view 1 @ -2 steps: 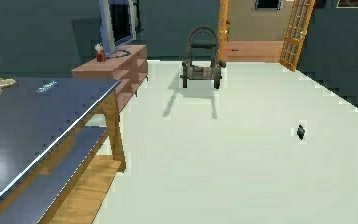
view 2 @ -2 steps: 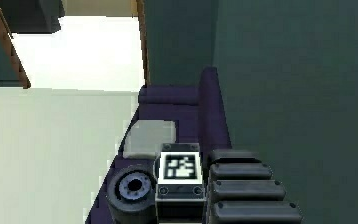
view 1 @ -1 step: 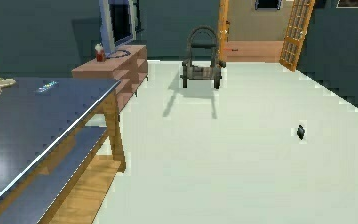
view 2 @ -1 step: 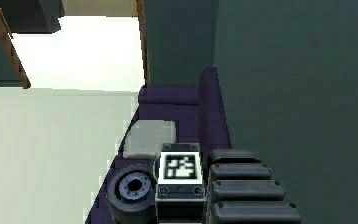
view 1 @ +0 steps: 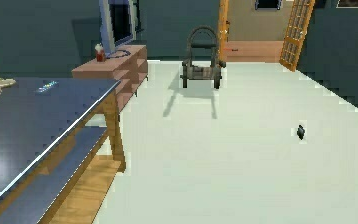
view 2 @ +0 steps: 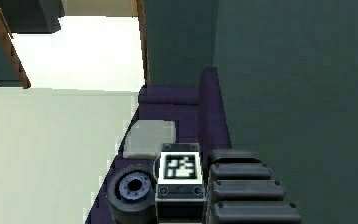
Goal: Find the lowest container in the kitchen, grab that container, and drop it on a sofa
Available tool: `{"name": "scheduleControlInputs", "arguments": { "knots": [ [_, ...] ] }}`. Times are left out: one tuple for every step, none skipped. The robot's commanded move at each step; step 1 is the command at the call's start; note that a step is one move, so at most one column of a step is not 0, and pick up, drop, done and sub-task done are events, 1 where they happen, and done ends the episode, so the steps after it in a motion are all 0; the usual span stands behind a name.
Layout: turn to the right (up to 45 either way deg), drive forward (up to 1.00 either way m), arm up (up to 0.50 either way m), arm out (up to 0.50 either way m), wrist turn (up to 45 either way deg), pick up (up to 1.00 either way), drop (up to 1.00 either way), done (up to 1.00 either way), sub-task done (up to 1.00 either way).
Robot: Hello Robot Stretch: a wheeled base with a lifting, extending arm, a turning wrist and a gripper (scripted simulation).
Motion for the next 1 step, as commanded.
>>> {"name": "scheduleControlInputs", "arguments": {
  "knots": [
    [45.0,0.00,0.00,0.00,0.0,0.00,0.00,0.00,0.00]
  ]
}}
